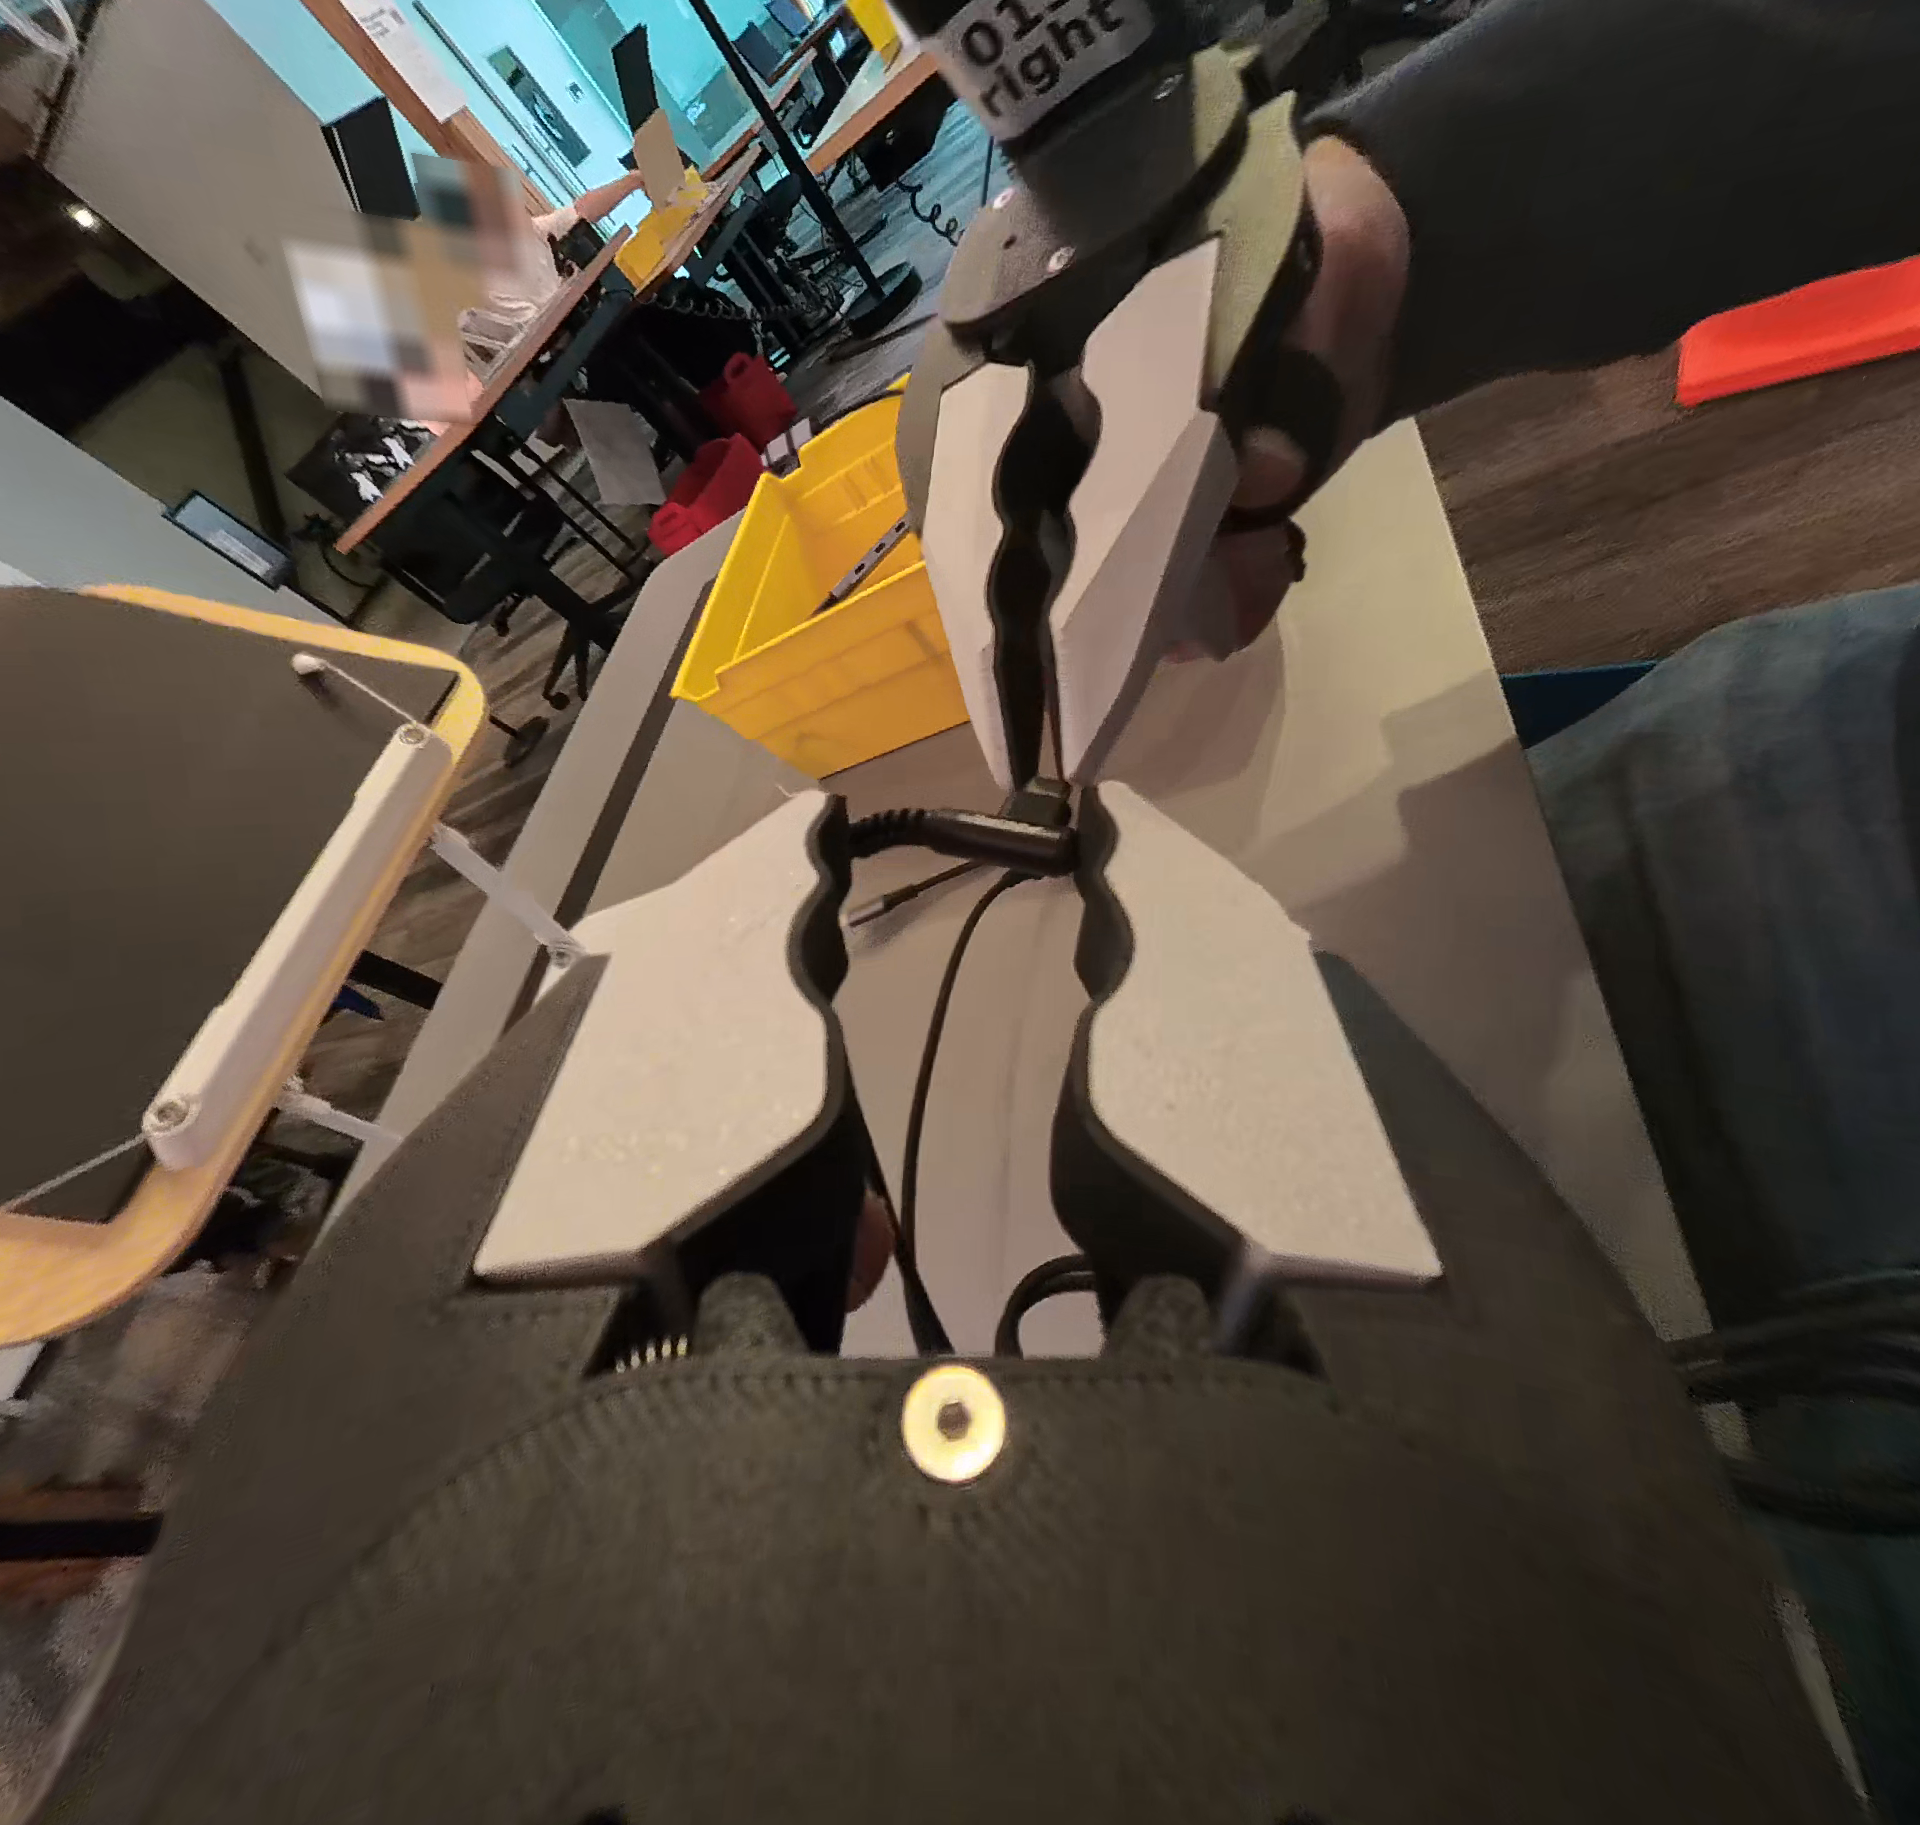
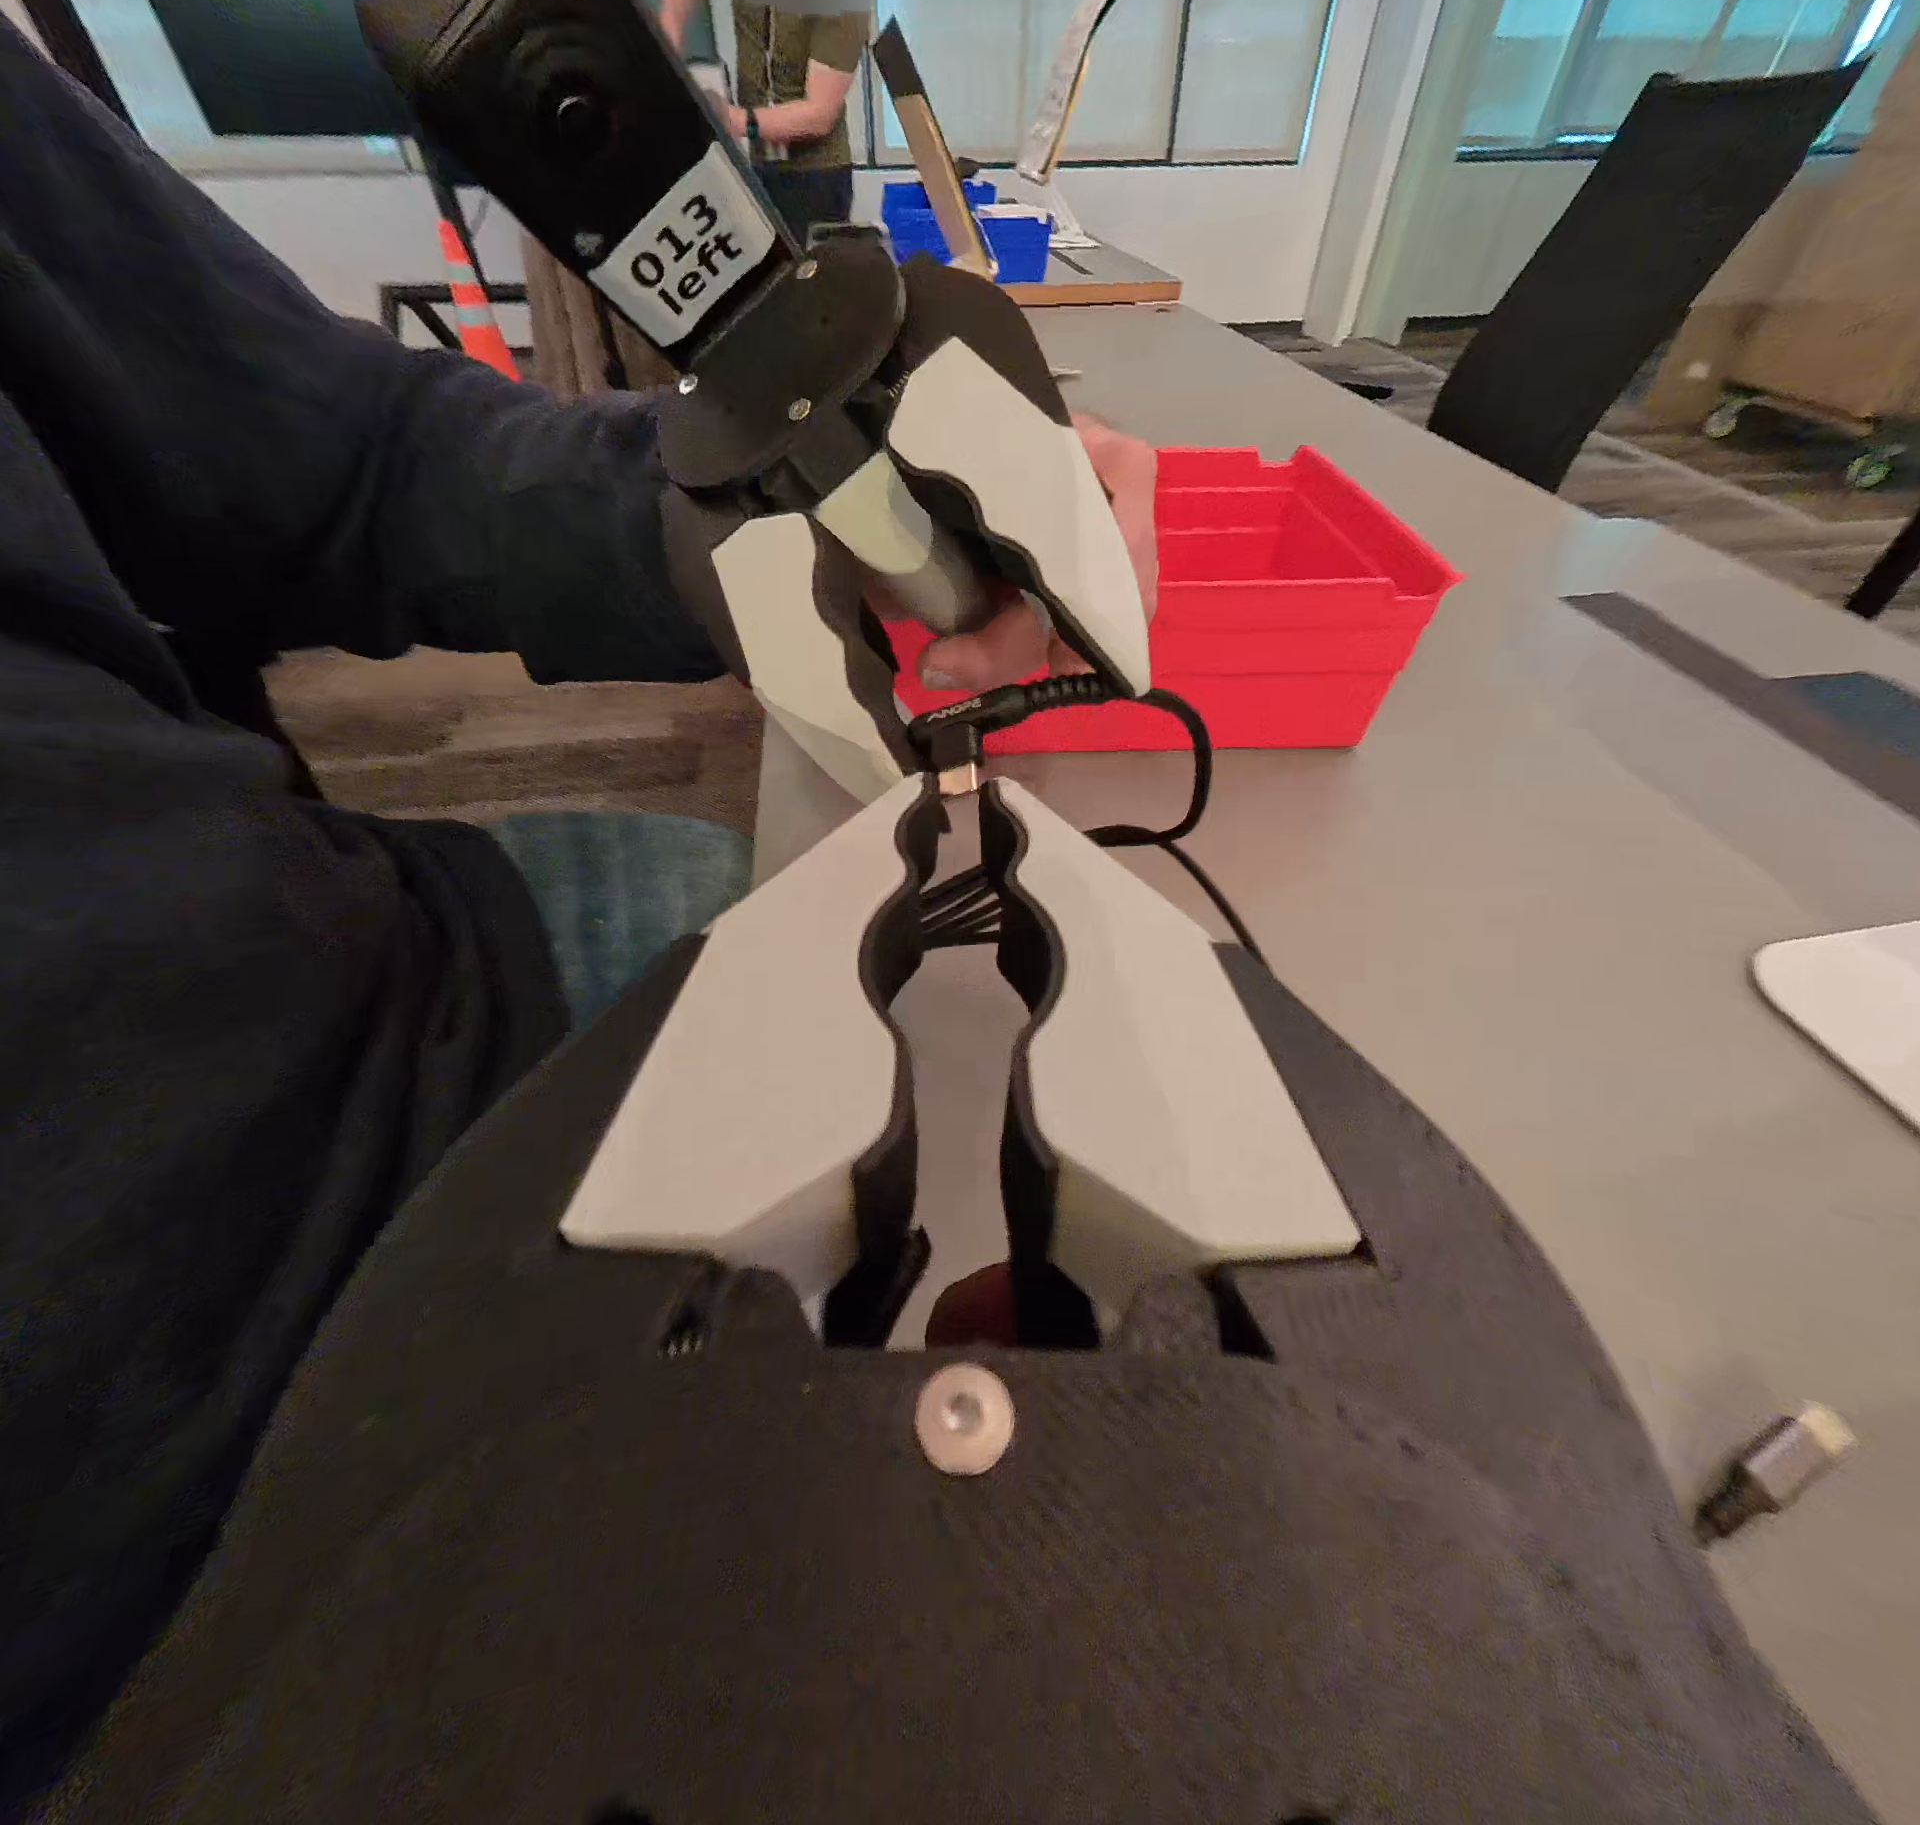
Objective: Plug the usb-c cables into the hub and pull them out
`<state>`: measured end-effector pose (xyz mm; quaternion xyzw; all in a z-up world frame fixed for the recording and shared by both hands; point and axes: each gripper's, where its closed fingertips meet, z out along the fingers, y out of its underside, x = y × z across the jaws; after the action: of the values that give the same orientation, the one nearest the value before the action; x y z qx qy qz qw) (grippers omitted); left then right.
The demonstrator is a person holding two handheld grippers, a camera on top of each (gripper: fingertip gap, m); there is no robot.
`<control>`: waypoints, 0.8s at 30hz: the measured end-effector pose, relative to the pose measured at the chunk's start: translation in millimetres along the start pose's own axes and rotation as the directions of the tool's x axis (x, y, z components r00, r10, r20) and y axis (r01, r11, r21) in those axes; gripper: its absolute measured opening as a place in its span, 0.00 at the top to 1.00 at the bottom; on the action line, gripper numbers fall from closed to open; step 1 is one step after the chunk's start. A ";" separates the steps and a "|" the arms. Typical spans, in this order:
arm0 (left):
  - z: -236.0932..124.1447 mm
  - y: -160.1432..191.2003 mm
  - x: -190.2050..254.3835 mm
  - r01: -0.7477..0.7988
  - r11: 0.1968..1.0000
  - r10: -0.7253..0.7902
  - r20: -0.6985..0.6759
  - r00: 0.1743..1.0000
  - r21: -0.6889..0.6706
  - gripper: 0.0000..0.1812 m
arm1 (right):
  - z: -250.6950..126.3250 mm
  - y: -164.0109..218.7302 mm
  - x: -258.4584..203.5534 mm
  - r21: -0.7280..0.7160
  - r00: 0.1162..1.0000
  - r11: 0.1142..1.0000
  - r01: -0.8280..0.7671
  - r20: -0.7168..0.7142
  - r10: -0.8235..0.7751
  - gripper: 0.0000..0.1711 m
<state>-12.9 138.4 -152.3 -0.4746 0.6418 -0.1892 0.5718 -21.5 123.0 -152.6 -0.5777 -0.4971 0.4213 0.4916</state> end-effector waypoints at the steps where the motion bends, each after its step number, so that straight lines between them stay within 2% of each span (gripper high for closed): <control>1: -0.1 -1.1 0.8 -0.022 1.000 0.022 0.003 1.000 -0.004 0.77 | -0.4 0.0 -1.1 0.003 1.000 1.000 -0.022 0.015 0.022 0.97; 5: 0.0 -4.3 4.1 -0.070 0.998 0.070 0.006 0.998 -0.010 0.77 | -1.6 0.3 -3.0 0.011 0.997 0.998 -0.067 0.044 0.066 0.95; 17: -1.7 -9.2 6.3 -0.199 0.980 0.200 0.031 0.979 -0.025 0.77 | 0.5 -4.0 -12.0 0.052 0.960 0.972 -0.230 0.178 0.218 0.99; 24: -2.0 -12.2 14.2 -0.231 0.973 0.231 -0.001 0.973 -0.020 0.77 | -1.9 -1.0 -20.0 -0.004 0.942 0.968 -0.251 0.228 0.245 0.99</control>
<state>-8.5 120.3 -150.0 -0.4025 0.6942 -0.1146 0.5856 -22.8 103.0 -151.3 -0.5775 -0.4681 0.5490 0.3820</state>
